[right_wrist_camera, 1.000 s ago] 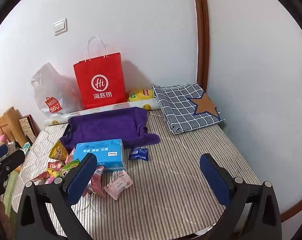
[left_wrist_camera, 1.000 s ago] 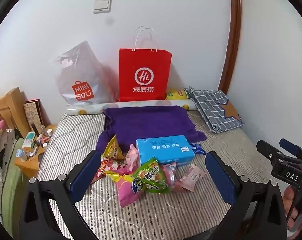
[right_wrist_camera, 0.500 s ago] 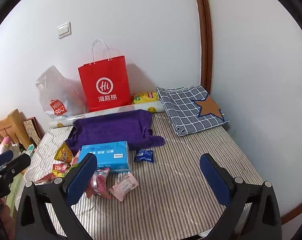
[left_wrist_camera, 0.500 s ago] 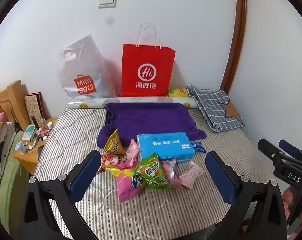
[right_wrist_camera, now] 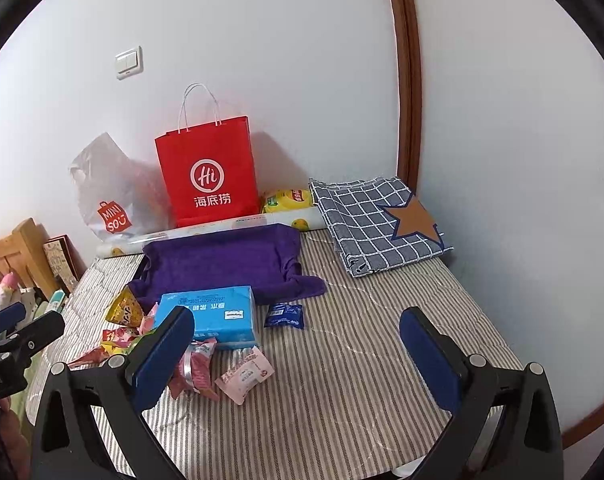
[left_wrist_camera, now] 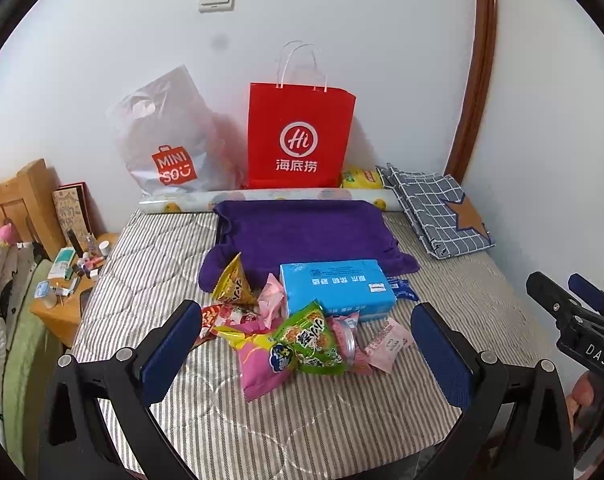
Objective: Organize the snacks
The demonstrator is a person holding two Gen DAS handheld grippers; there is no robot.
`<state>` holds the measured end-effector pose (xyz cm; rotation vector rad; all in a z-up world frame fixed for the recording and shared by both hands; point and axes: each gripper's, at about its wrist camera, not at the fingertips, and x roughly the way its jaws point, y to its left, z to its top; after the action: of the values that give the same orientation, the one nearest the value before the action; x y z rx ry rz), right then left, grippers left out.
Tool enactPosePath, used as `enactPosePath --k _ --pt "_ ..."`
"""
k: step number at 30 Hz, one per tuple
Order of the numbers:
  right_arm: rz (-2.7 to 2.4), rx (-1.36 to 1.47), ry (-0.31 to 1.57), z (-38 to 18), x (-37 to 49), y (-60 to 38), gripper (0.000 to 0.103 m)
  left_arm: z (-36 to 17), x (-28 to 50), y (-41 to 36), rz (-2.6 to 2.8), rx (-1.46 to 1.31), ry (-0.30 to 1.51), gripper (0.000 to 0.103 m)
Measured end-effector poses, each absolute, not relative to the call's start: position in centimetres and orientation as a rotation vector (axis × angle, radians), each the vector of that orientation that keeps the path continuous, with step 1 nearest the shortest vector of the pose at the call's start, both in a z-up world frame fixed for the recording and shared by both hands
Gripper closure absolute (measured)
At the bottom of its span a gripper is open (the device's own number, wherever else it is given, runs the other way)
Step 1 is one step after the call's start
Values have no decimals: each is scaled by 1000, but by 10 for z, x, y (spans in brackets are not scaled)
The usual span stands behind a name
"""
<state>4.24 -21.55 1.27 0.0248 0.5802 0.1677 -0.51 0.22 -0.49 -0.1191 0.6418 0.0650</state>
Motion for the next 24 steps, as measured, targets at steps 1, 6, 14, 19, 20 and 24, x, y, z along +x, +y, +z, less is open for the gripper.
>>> enactPosePath --k 1,6,14,19,20,24 --pt "166 25 581 13 42 -215 0 -5 -6 2 63 -119 640 0" --pt "169 31 585 12 43 -215 0 -3 -7 4 60 -118 630 0" --pt "199 34 616 13 44 -211 0 0 -9 4 67 -121 624 0" --pt "177 -1 609 14 42 -207 0 1 -10 5 70 -120 623 0" --pt "180 1 610 14 42 -207 0 1 -10 5 70 -121 623 0" --pt "186 4 605 15 41 -207 0 1 -10 6 69 -119 622 0"
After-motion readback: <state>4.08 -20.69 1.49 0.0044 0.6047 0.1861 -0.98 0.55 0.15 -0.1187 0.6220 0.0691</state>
